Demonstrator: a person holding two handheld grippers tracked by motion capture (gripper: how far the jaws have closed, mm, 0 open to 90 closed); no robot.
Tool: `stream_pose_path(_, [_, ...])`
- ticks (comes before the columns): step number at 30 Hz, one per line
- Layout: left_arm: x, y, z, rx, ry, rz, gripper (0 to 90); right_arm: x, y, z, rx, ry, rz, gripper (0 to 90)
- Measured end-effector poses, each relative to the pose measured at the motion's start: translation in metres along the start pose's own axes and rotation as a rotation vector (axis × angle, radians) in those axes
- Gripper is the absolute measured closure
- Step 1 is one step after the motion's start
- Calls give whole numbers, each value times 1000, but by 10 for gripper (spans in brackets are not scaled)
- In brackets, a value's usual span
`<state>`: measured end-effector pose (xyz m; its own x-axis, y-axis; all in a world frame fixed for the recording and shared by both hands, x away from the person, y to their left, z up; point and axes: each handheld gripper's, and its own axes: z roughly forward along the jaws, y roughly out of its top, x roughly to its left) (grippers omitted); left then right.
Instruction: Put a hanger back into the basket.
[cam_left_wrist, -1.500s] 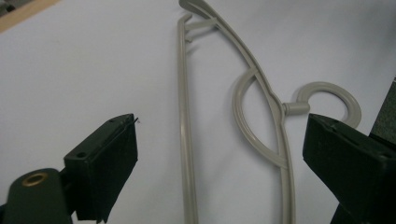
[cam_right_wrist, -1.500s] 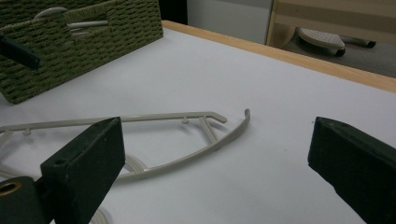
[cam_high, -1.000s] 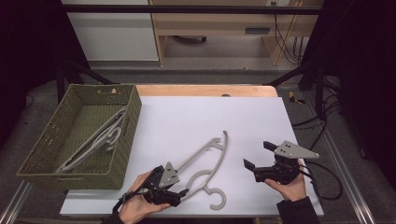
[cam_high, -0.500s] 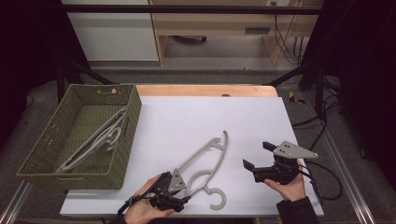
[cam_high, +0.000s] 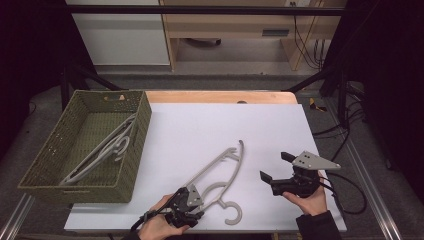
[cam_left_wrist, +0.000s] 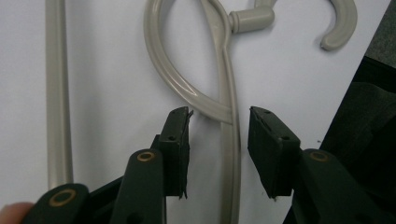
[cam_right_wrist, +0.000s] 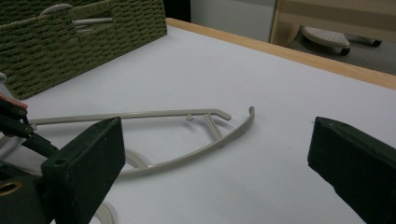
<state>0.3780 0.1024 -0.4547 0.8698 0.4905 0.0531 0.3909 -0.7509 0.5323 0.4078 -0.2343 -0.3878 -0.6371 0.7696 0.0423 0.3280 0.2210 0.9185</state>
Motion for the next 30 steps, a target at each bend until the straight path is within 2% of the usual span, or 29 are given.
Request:
stream_pose_path(2, [0,0,1,10,9,10,616,0,0,0,2,0,1,44])
stream_pose_path(9, [1,-1,3,22,0,0,684,0,0,0,3,2,0,44])
stream_pose_path(18, [1,1,4,41,-4,-43,725,1,0,1,6,5,3,45])
stream_pose_path(22, [1,1,4,43,2,-70,796,1,0,1,3,6,1,45])
stream_pose_path(30, [0,2,4,51,7,-67,806,1,0,1,3,8,1,45])
